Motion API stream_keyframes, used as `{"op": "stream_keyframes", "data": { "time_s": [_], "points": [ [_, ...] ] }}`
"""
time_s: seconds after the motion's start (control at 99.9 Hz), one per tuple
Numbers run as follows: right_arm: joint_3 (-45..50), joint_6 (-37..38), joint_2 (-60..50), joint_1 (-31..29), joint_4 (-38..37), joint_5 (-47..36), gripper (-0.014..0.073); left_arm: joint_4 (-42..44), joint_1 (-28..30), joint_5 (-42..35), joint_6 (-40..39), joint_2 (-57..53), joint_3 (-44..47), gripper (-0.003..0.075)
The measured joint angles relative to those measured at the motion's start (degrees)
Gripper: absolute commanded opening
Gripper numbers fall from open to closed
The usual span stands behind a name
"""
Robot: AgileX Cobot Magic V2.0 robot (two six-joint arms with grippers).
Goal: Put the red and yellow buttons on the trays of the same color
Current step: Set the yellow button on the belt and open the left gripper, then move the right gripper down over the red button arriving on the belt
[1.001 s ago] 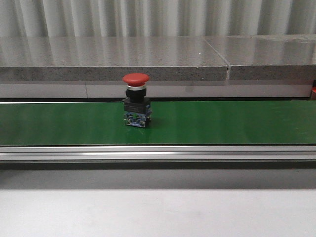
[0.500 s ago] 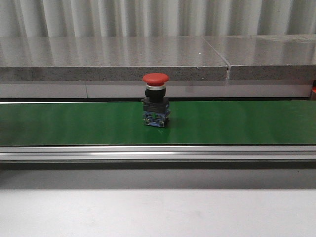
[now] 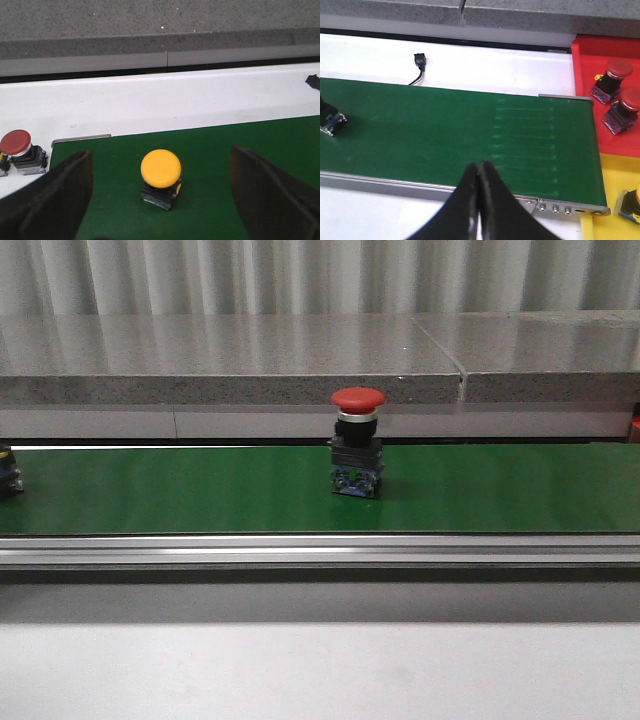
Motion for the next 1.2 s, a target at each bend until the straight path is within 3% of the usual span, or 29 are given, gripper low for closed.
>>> {"op": "stream_keyframes", "data": {
  "time_s": [0.23,0.37,0.7,0.84,0.961,1.131,1.201],
  "points": [
    [0.00,0.00,0.00,0.00,0.00,0.00,-0.0067,0.00,0.00,-1.17,0.10,-12.35,7.36,0.0501],
    [0.00,0.00,0.00,0.00,0.00,0.00,-0.0067,0.00,0.00,-1.31,0.21,-18.19,10.05,0.0376],
    [0.00,0.00,0.00,0.00,0.00,0.10,-0.0067,0.00,0.00,-1.30,0.21,-23.88,13.05,-0.0022],
    [0.00,0.00,0.00,0.00,0.00,0.47,-0.0055,0.00,0.00,-1.30,0.21,-23.88,13.05,-0.0020],
    [0.00,0.00,0.00,0.00,0.00,1.10,0.0071,0.00,0.00,-1.30,0.21,-23.88,13.05,-0.0020],
    [0.00,0.00,0.00,0.00,0.00,1.97,0.0414,0.00,0.00,-1.10,0.21,-23.88,13.05,-0.0020],
    [0.00,0.00,0.00,0.00,0.00,2.20,0.0506,0.00,0.00,-0.97,0.21,-23.88,13.05,-0.0020]
  ]
}}
